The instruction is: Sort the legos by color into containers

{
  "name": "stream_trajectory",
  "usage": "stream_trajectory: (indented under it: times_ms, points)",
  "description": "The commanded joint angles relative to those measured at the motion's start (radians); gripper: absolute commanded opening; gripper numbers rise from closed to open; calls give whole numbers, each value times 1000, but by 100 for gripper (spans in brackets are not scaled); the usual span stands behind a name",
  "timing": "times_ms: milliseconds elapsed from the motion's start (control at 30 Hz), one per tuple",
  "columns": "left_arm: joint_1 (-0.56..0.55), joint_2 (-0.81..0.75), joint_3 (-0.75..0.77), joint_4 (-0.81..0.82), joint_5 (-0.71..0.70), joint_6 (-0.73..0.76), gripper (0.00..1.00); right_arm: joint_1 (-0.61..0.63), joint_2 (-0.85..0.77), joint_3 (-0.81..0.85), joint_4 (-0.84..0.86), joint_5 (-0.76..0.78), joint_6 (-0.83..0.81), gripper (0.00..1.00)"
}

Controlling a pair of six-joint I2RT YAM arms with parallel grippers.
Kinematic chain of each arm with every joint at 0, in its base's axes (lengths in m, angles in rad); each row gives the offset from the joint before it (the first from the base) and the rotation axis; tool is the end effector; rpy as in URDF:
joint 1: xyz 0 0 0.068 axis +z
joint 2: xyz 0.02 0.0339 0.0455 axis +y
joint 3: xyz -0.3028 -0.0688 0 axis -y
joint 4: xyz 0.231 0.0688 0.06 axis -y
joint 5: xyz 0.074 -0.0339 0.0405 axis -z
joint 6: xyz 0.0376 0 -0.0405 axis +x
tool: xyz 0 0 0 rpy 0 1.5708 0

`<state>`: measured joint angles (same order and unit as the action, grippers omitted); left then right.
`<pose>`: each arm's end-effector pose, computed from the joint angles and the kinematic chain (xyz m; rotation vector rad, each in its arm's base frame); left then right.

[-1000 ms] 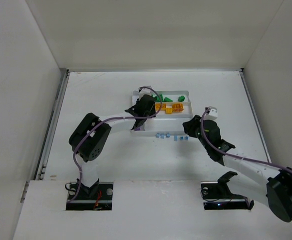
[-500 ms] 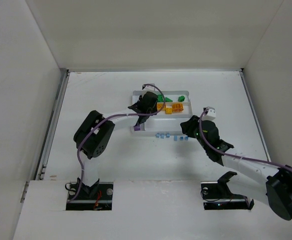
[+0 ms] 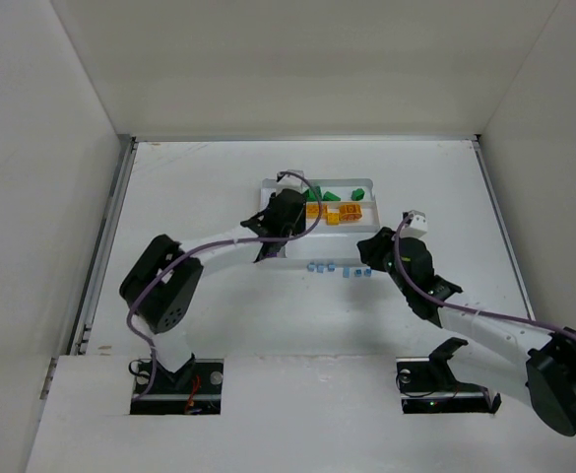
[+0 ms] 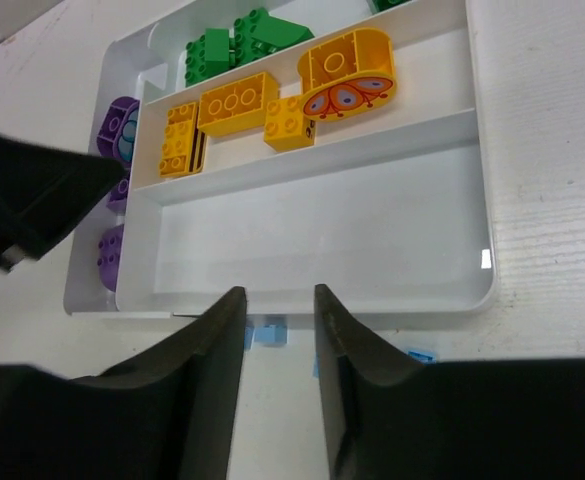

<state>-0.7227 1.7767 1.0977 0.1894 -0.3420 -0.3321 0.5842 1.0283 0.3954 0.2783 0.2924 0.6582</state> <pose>0.3053 -0.2524 0.2601 0.1878 2.0352 -0.3108 0.1633 0.0950 0.2464 0.2703 1.9304 0.5534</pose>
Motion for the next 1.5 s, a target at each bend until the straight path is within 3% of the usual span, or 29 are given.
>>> stream_trajectory:
  times_ms: [0, 100, 300, 633, 1133, 1467]
  points:
    - [-91, -190, -96, 36, 9, -56, 31, 9, -34, -3, 47, 34, 3, 35]
    - [-187, -270, -198, 31, -5, -119, 19, 1, -27, 8, 13, 54, 0, 26]
    - [-287, -275, -331, 56, -64, -275, 21, 10, 13, 40, -34, 122, -14, 23]
    - [-257, -126, -335, 189, -45, -309, 32, 96, -13, 45, -132, 174, 17, 28]
    - [-244, -25, -285, 208, -46, -274, 34, 190, 18, 5, -123, 177, 81, 35]
    - [-255, -40, -289, 185, -91, -240, 13, 213, 113, 22, -87, 163, 81, 44]
